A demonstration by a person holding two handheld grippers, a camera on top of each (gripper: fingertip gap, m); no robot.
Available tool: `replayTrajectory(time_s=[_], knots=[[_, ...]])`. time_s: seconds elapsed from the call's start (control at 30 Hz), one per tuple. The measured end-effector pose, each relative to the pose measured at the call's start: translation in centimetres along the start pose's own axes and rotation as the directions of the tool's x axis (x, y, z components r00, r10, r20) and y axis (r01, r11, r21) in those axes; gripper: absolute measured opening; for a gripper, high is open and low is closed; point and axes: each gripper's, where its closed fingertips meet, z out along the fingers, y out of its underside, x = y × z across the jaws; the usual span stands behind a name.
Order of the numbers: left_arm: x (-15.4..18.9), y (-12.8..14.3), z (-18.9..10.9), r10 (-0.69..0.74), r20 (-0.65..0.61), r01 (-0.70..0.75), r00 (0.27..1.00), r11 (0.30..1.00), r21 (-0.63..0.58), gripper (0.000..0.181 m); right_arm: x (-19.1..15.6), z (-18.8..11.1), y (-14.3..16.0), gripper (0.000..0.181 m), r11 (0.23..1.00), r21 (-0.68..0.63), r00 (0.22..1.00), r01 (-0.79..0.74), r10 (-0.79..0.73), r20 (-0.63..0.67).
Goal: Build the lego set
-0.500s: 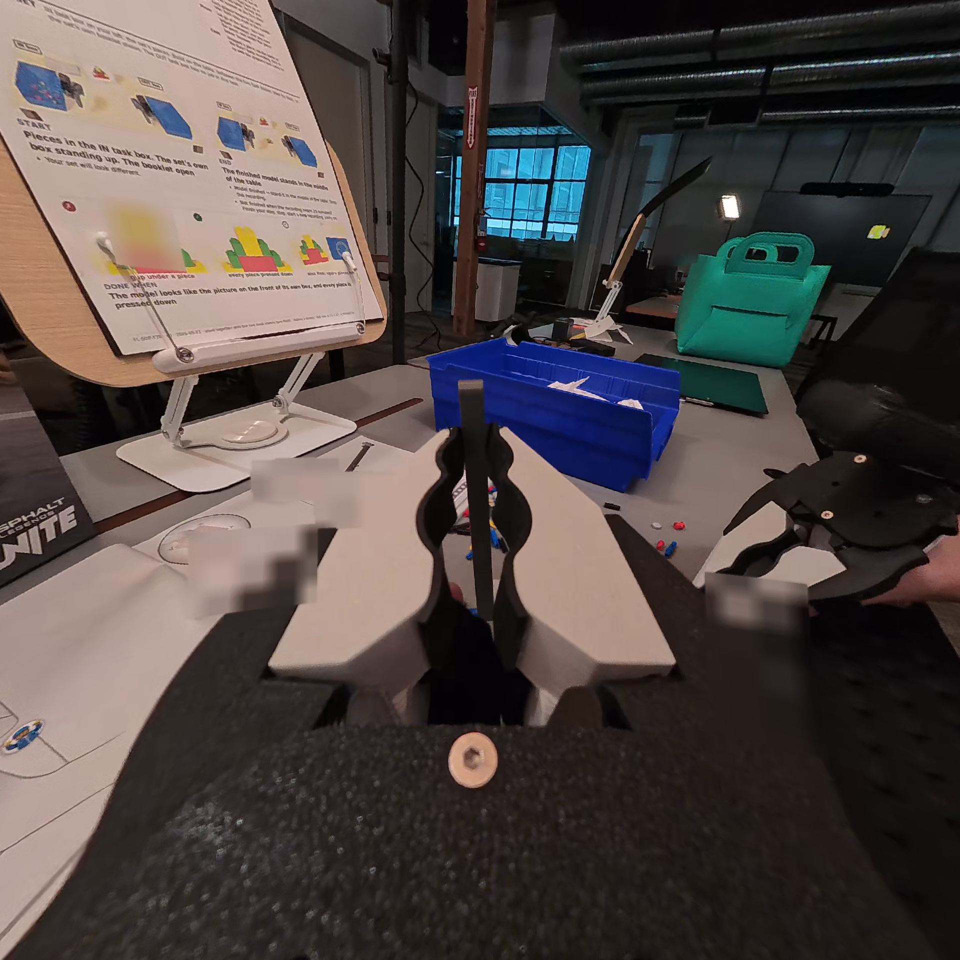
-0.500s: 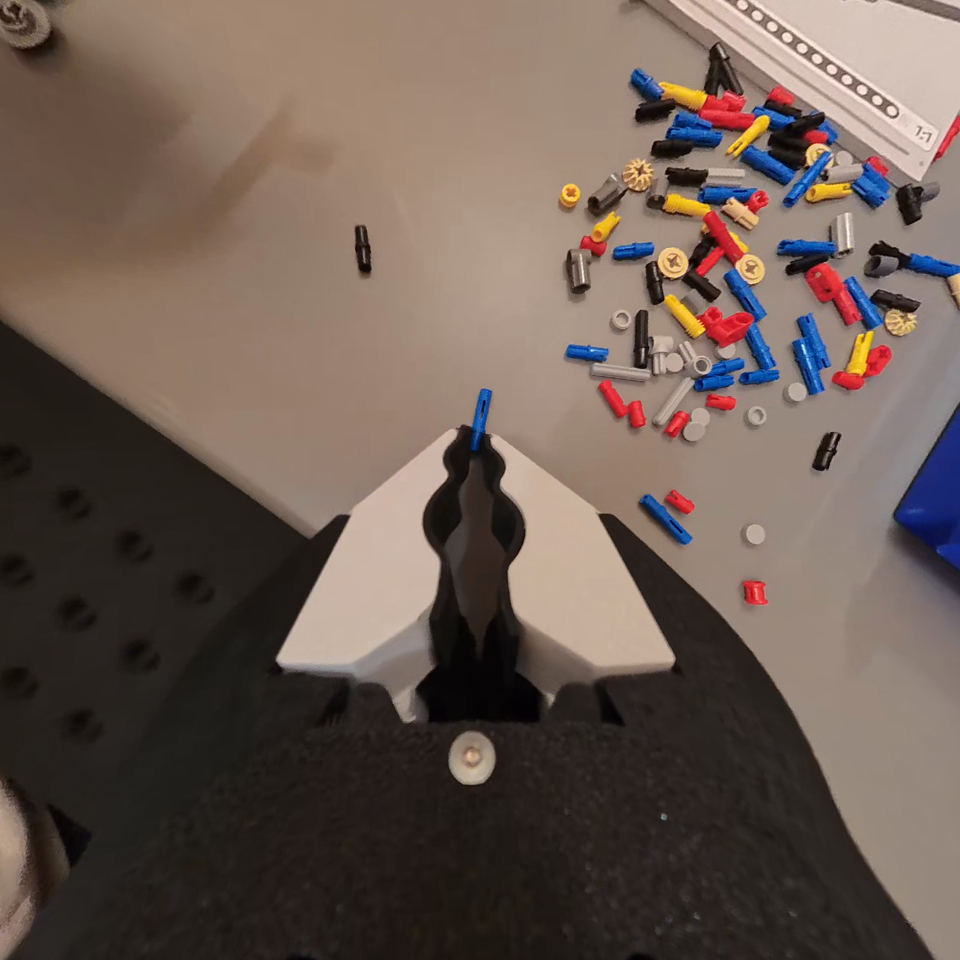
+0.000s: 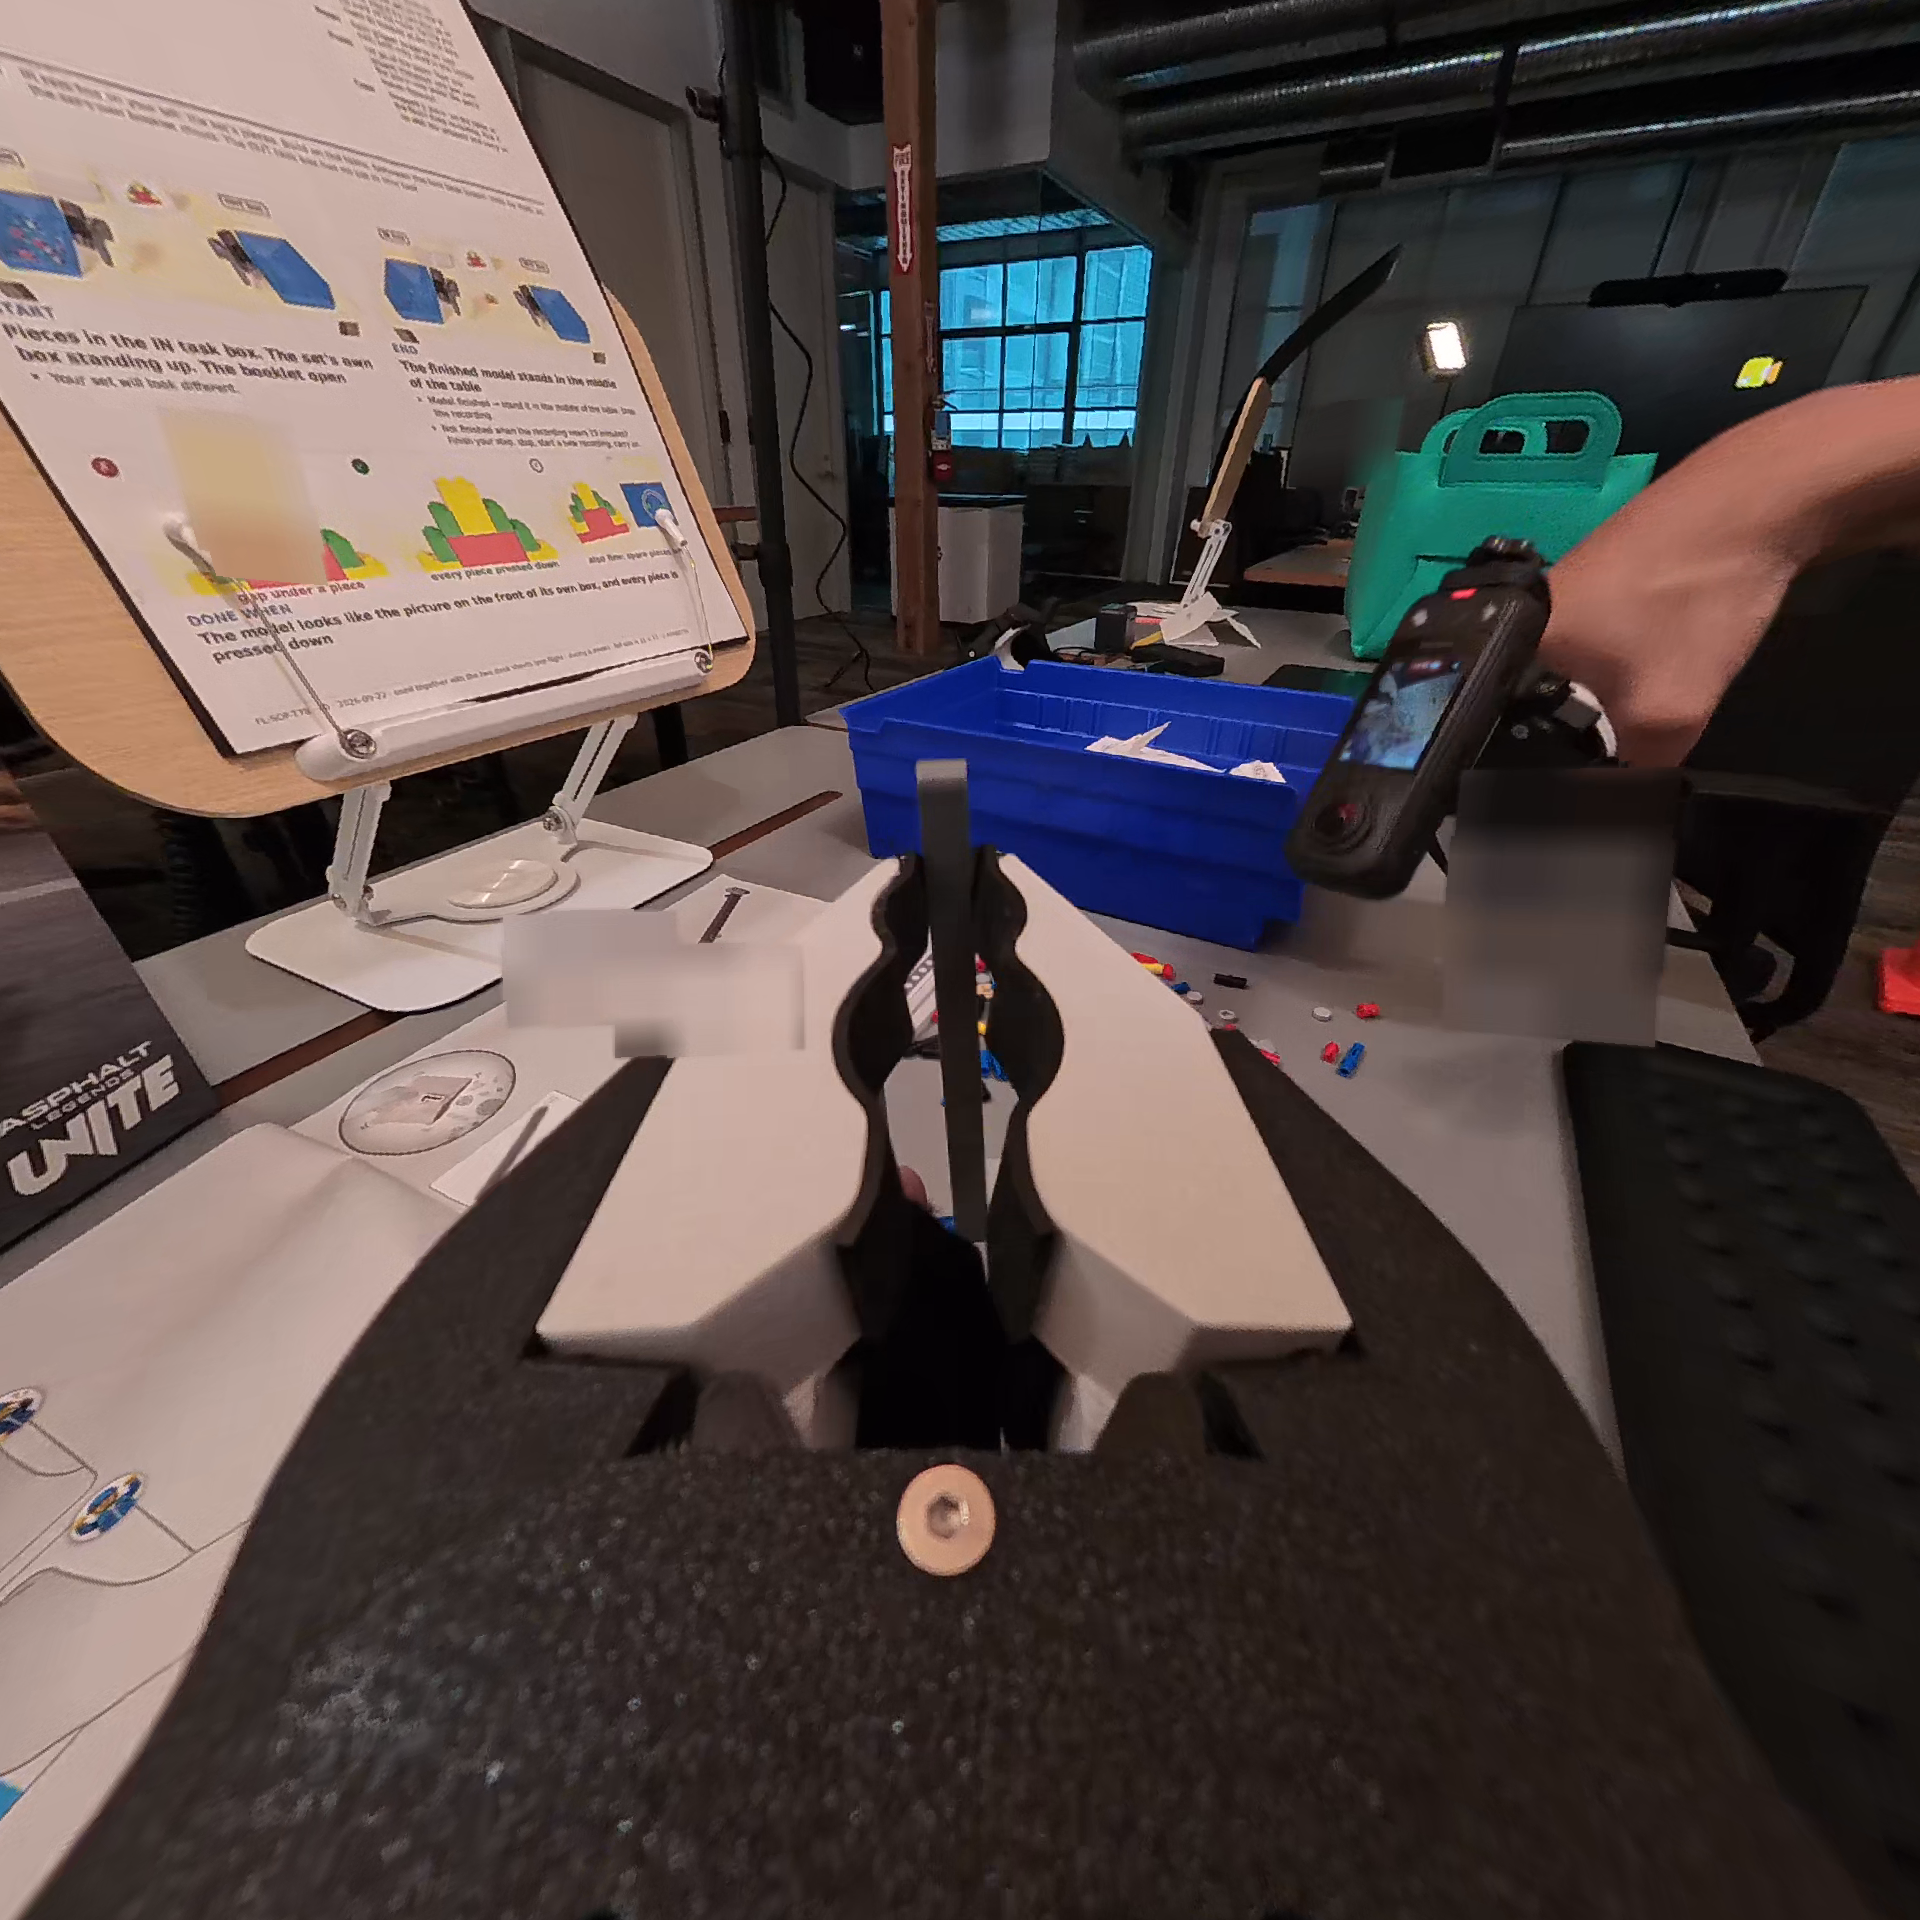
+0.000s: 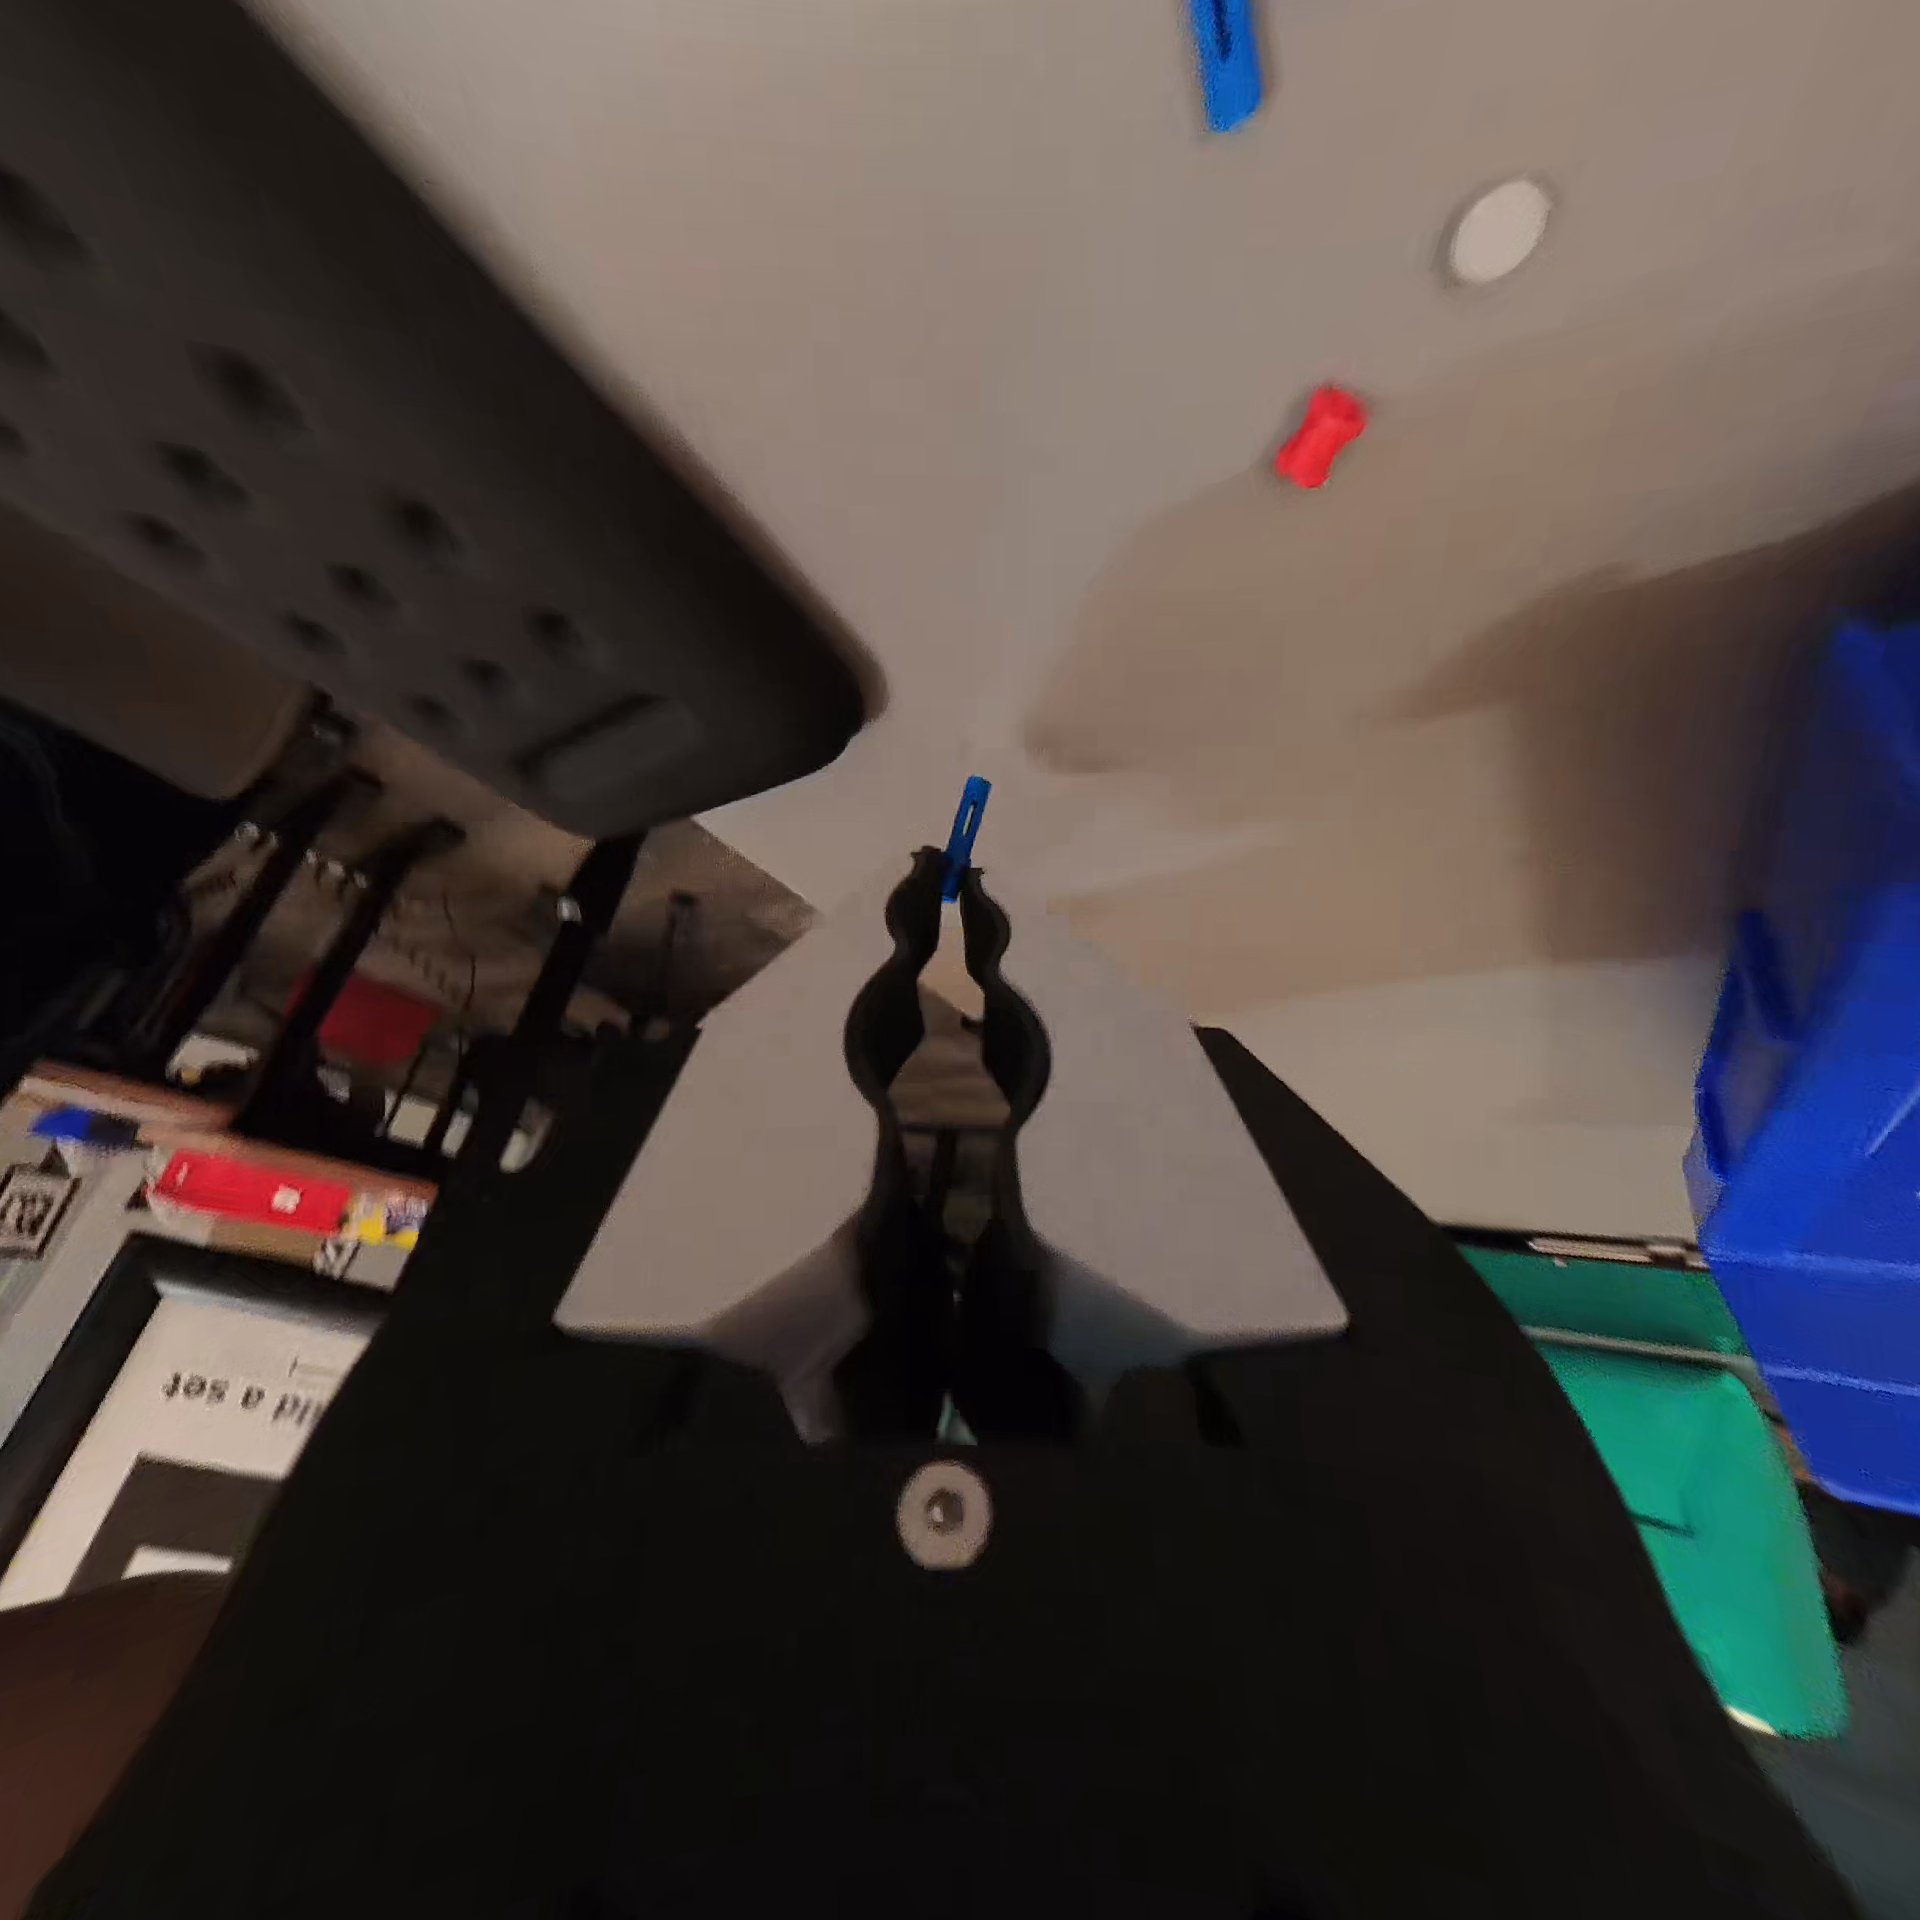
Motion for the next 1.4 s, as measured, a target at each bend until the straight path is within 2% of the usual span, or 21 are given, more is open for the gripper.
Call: replayTrajectory(time_s=[0.2,0.3,1.4], knots=[[-0.1,0.0,-0.1,0.059,0.018,-0.059,0.998,0.998,-0.008,0.006,0.9,1.2,0.9,0.003,0.974,-0.225,0.998,0.039,-0.05,-0.044],[-0.2,0.2,0.0,0.051,0.019,-0.051,0.999,0.999,-0.014,0.006,1.3,1.5,1.1,0.003,0.962,-0.271,0.998,0.024,-0.041,-0.056],[0.0,0.3,0.1,0.089,0.022,-0.089,0.996,0.996,-0.015,0.006,2.0,1.3,0.6,0.004,0.957,-0.285,0.995,0.055,-0.075,-0.06]])
